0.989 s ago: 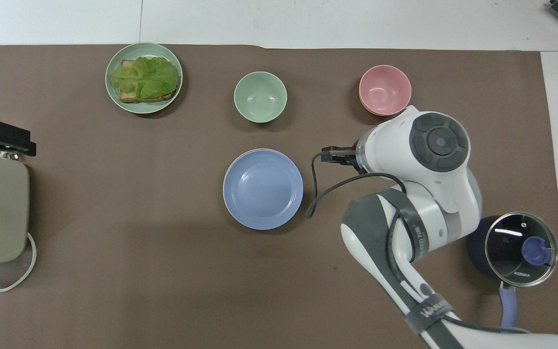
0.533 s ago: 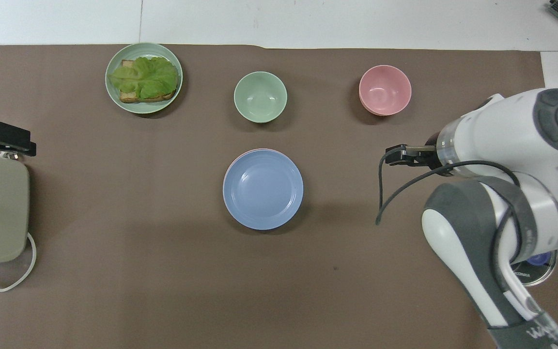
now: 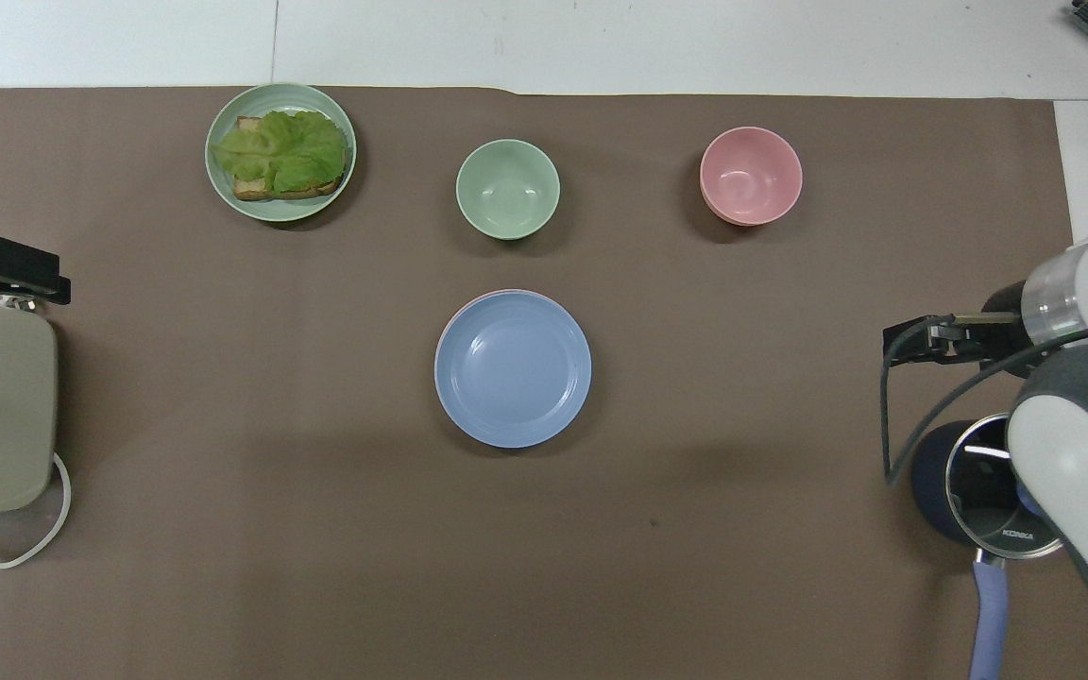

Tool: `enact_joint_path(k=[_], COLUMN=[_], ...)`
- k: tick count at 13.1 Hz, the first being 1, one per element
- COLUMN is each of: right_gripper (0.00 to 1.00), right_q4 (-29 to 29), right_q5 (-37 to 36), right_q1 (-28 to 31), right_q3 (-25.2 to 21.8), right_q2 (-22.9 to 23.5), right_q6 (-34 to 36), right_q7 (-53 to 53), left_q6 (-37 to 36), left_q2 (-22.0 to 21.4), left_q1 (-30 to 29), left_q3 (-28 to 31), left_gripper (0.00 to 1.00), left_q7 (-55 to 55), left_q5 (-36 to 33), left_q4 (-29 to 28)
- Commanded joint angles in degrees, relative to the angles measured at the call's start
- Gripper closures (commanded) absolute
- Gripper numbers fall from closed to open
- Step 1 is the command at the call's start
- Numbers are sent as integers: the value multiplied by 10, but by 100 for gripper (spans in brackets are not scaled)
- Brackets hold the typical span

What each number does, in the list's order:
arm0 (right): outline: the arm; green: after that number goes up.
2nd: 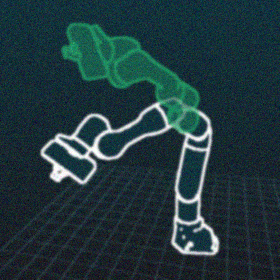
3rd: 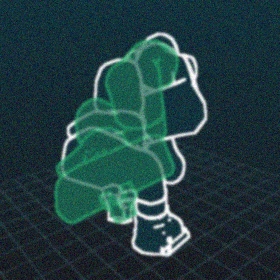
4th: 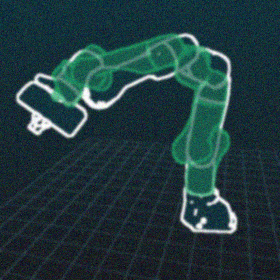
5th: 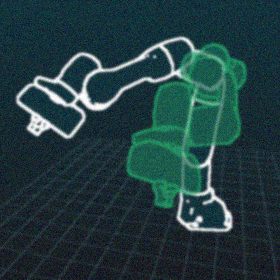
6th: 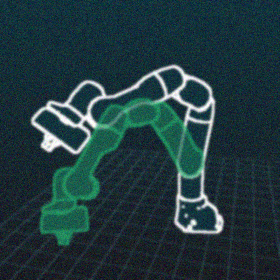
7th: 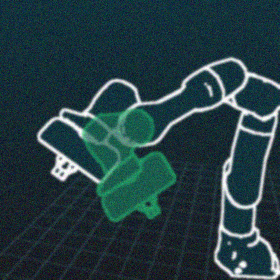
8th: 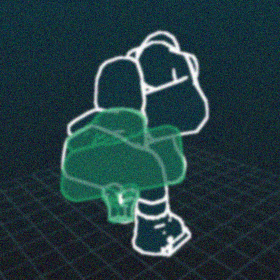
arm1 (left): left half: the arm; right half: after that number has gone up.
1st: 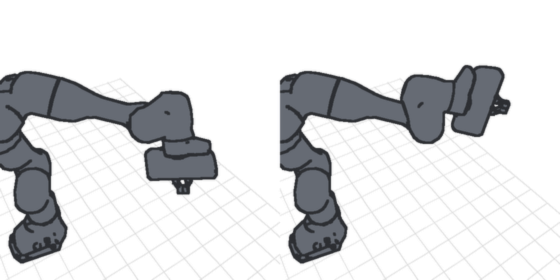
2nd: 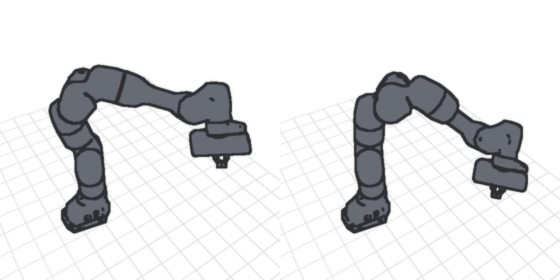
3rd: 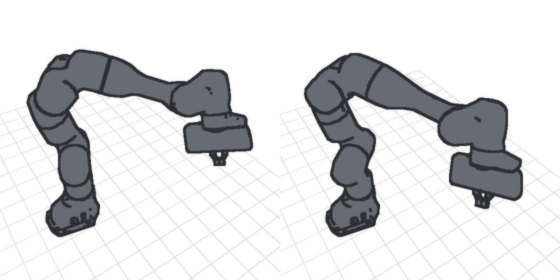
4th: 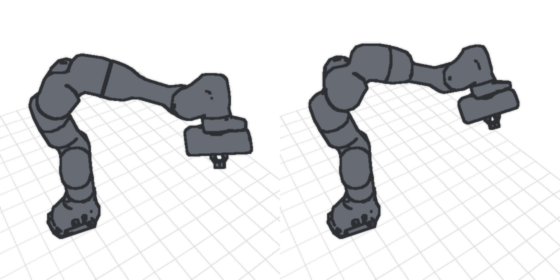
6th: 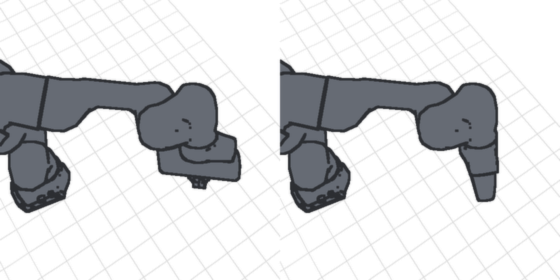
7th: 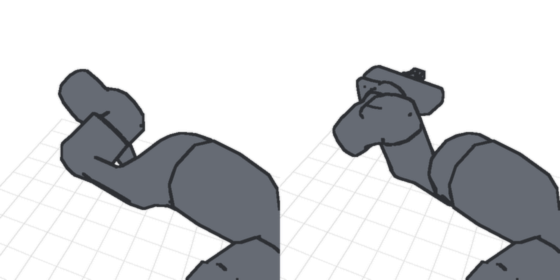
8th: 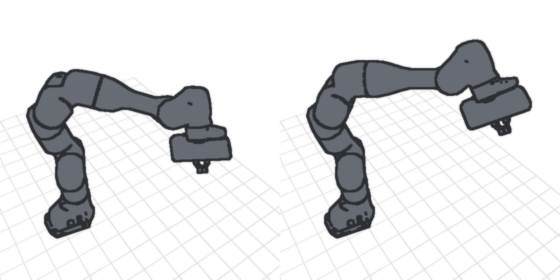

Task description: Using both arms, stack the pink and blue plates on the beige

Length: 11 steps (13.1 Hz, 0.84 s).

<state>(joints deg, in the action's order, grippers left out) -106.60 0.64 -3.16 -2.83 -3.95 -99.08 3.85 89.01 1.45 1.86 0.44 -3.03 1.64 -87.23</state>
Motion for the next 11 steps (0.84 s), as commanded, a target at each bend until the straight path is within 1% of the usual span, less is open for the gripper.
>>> enact_joint_path(k=[1,2,4,8,11], right_gripper=[0,0,0,0,0], right_q4=[-4,2,32,106,161], right_q5=[-8,-11,-13,-17,-37], right_q1=[44,49,50,47,41], right_q3=[7,7,5,7,13], right_q2=[-5,-5,-5,-3,-3], right_q6=[8,7,18,76,127], right_q7=[-52,-56,-56,-57,-57], left_q6=[-8,-8,-8,-8,-8], left_q2=[-2,-2,-2,-2,-2], left_q1=[-2,-2,-2,-2,-2], left_q3=[-2,-2,-2,-2,-3], left_gripper=[0,0,0,0,0], left_q7=[4,4,3,3,4], left_q5=[-9,-9,-9,-9,-9], left_q4=[0,0,0,0,0])
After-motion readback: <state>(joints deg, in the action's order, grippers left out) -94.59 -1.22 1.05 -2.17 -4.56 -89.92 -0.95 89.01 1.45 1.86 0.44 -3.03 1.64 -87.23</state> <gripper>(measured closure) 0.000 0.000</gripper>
